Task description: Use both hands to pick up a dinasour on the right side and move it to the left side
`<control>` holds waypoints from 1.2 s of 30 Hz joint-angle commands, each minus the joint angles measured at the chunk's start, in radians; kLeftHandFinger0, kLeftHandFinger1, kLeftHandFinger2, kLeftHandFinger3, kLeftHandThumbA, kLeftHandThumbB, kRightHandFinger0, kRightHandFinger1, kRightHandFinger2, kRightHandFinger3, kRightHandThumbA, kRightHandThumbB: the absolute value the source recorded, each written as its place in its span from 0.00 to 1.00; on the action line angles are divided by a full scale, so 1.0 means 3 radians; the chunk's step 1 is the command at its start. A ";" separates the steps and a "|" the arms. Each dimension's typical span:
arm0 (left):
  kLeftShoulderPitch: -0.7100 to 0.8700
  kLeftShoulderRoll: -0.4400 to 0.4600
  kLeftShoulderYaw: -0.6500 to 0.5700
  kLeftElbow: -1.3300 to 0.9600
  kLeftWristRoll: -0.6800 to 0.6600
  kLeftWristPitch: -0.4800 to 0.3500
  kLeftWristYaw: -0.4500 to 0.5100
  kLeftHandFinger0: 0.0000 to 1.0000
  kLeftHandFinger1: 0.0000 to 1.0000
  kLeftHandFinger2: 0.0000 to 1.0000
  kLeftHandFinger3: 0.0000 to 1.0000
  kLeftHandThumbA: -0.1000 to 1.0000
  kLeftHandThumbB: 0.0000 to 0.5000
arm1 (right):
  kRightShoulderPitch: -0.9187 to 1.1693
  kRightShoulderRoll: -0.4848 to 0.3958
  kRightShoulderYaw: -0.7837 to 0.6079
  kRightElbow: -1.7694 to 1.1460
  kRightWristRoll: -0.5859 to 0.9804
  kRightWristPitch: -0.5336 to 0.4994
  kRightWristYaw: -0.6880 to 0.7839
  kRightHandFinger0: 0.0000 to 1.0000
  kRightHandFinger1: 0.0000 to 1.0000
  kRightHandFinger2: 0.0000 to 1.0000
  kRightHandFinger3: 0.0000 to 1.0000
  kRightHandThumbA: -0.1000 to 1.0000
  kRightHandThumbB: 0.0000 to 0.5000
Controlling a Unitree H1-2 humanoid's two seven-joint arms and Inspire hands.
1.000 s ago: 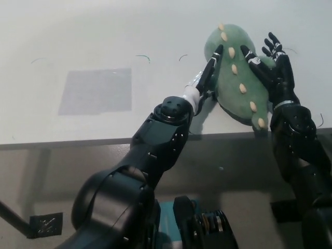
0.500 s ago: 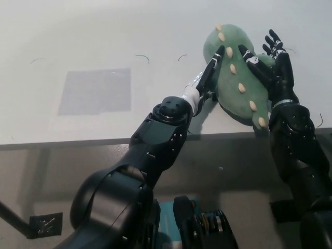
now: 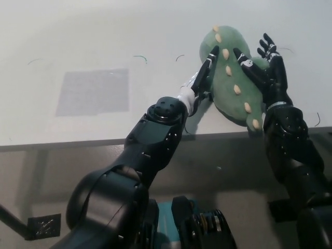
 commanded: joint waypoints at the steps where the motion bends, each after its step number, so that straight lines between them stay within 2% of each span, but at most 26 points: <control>1: -0.0080 -0.0082 0.0030 -0.0088 -0.0038 -0.0080 -0.0199 1.00 1.00 1.00 1.00 1.00 0.41 | -0.0170 0.0204 0.0155 0.0182 -0.0164 -0.0055 0.0003 1.00 1.00 1.00 1.00 1.00 0.11; 5: -0.0039 -0.0057 0.0065 -0.0117 -0.0064 -0.0033 -0.0164 1.00 1.00 1.00 1.00 1.00 0.41 | -0.0196 0.0237 0.0198 0.0293 -0.0160 -0.0112 0.0028 1.00 1.00 1.00 1.00 1.00 0.10; 8: 0.0003 -0.0001 0.0067 -0.0133 -0.0056 -0.0054 -0.0198 1.00 1.00 1.00 1.00 1.00 0.41 | -0.0239 0.0286 0.0228 0.0394 -0.0157 -0.0132 0.0022 1.00 1.00 1.00 1.00 1.00 0.19; 13: -0.0014 -0.0014 0.0132 -0.0100 -0.0106 -0.0033 -0.0171 1.00 1.00 1.00 1.00 1.00 0.46 | -0.0285 0.0279 0.0238 0.0430 -0.0129 -0.0079 -0.0013 1.00 1.00 1.00 1.00 1.00 0.21; 14: 0.0001 0.0003 0.0157 -0.0110 -0.0123 -0.0007 -0.0176 1.00 1.00 1.00 1.00 1.00 0.48 | -0.0298 0.0298 0.0255 0.0461 -0.0149 -0.0109 -0.0032 1.00 1.00 1.00 1.00 1.00 0.16; 15: 0.0017 0.0000 0.0158 -0.0105 -0.0112 -0.0086 -0.0176 1.00 1.00 1.00 1.00 1.00 0.45 | -0.0297 0.0295 0.0262 0.0462 -0.0159 -0.0126 -0.0052 1.00 1.00 1.00 1.00 1.00 0.12; 19: 0.0096 0.0073 0.0181 -0.0132 -0.0117 -0.0151 -0.0190 1.00 1.00 1.00 1.00 1.00 0.42 | -0.0348 0.0371 0.0298 0.0561 -0.0167 -0.0112 -0.0049 1.00 1.00 1.00 1.00 1.00 0.13; 21: 0.0126 0.0116 0.0173 -0.0157 -0.0111 -0.0157 -0.0212 1.00 1.00 1.00 1.00 1.00 0.42 | -0.0380 0.0414 0.0336 0.0591 -0.0198 -0.0103 -0.0108 1.00 1.00 1.00 1.00 1.00 0.08; 24: 0.0164 0.0121 0.0164 -0.0165 -0.0109 -0.0353 -0.0253 1.00 1.00 1.00 1.00 1.00 0.41 | -0.0370 0.0415 0.0364 0.0569 -0.0193 -0.0099 -0.0095 1.00 1.00 1.00 1.00 1.00 0.11; 25: 0.0178 0.0140 0.0201 -0.0174 -0.0145 -0.0356 -0.0237 1.00 1.00 1.00 1.00 1.00 0.46 | -0.0392 0.0438 0.0385 0.0562 -0.0199 -0.0055 -0.0088 1.00 1.00 1.00 1.00 1.00 0.10; 27: 0.0199 0.0154 0.0249 -0.0183 -0.0189 -0.0380 -0.0236 1.00 1.00 1.00 1.00 1.00 0.48 | -0.0416 0.0461 0.0405 0.0568 -0.0193 -0.0033 -0.0081 1.00 1.00 1.00 1.00 1.00 0.09; 28: 0.0216 0.0187 0.0276 -0.0199 -0.0207 -0.0432 -0.0223 1.00 1.00 1.00 1.00 1.00 0.48 | -0.0446 0.0509 0.0379 0.0583 -0.0144 -0.0096 -0.0038 1.00 1.00 1.00 1.00 1.00 0.05; 31: 0.0246 0.0221 0.0303 -0.0225 -0.0206 -0.0489 -0.0193 1.00 1.00 1.00 1.00 1.00 0.44 | -0.0477 0.0553 0.0399 0.0590 -0.0158 -0.0107 -0.0042 1.00 1.00 1.00 1.00 1.00 0.04; 36: 0.0310 0.0342 0.0318 -0.0298 -0.0202 -0.0510 -0.0168 1.00 1.00 1.00 1.00 1.00 0.46 | -0.0567 0.0668 0.0424 0.0672 -0.0178 -0.0109 -0.0024 1.00 1.00 1.00 1.00 1.00 0.04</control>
